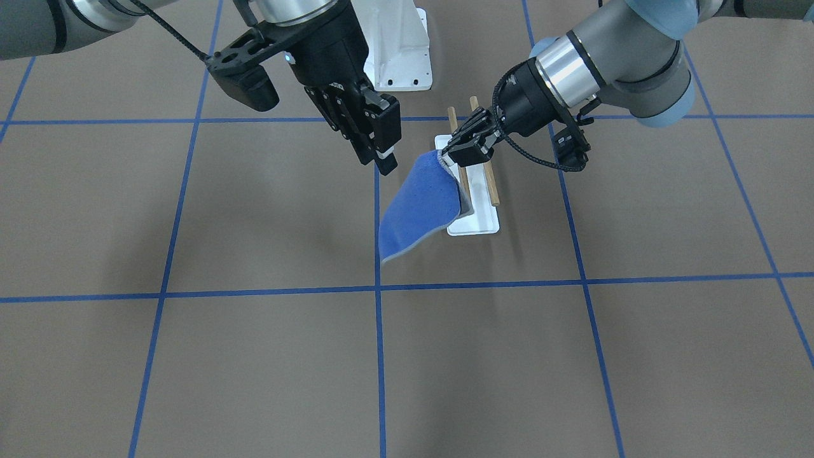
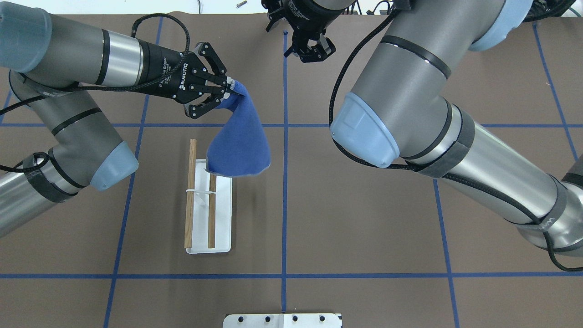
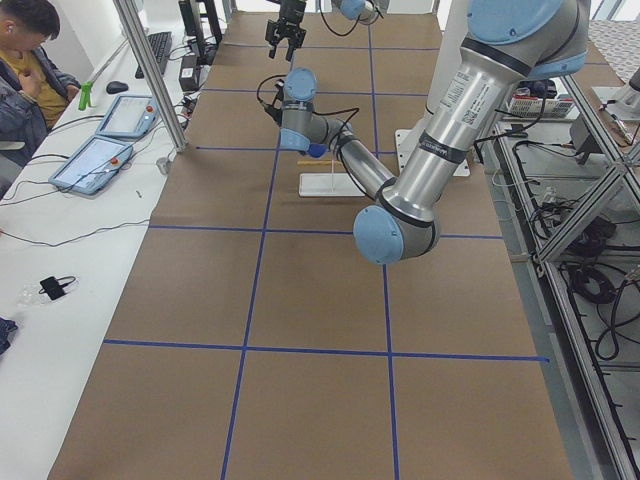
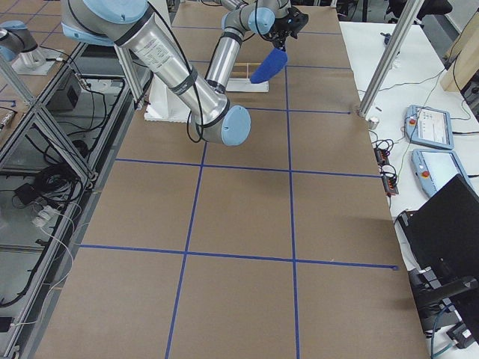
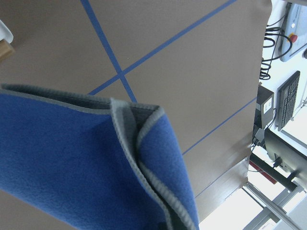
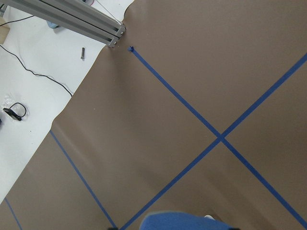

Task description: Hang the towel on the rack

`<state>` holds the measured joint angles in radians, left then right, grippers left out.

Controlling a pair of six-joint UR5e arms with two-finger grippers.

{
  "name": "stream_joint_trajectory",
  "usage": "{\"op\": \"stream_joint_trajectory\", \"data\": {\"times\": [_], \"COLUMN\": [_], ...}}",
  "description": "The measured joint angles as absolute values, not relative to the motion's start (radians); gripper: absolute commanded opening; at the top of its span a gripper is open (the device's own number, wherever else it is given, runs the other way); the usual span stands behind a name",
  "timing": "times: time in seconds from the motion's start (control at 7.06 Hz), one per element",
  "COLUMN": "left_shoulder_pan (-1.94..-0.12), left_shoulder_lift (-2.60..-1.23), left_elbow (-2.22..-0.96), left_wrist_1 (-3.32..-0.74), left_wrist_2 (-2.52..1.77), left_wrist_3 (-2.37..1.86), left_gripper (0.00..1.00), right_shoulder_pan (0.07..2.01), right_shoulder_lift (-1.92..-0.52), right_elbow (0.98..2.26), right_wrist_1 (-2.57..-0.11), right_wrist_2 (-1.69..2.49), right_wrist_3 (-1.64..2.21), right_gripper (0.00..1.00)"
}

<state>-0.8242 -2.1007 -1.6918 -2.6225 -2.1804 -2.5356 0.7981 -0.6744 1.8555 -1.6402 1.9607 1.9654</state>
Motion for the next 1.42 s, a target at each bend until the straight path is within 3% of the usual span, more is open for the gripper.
{"op": "stream_joint_trajectory", "data": {"times": [0.57, 0.99, 1.42], "left_shoulder_pan": [-0.774, -0.74, -0.753], "left_shoulder_lift": [-1.978, -1.88, -1.819], "left_elbow": [-1.687, -1.649, -1.632], "left_wrist_1": [-2.884, -3.089, -3.177], "left_wrist_2": [-2.202, -2.306, -2.36], "left_wrist_3": [-2.451, -2.273, -2.242], "left_gripper": [0.0, 0.0, 0.0], "right_shoulder_pan": [0.799, 0.835, 0.864], "right_shoulder_lift": [-0.755, -0.975, -1.083], "right_elbow": [1.921, 2.096, 2.15], "right_wrist_1": [-1.64, -1.642, -1.641], "right_wrist_2": [1.956, 1.963, 1.964], "right_wrist_3": [1.921, 1.754, 1.659], "right_gripper": [1.0, 1.0, 1.0]}}
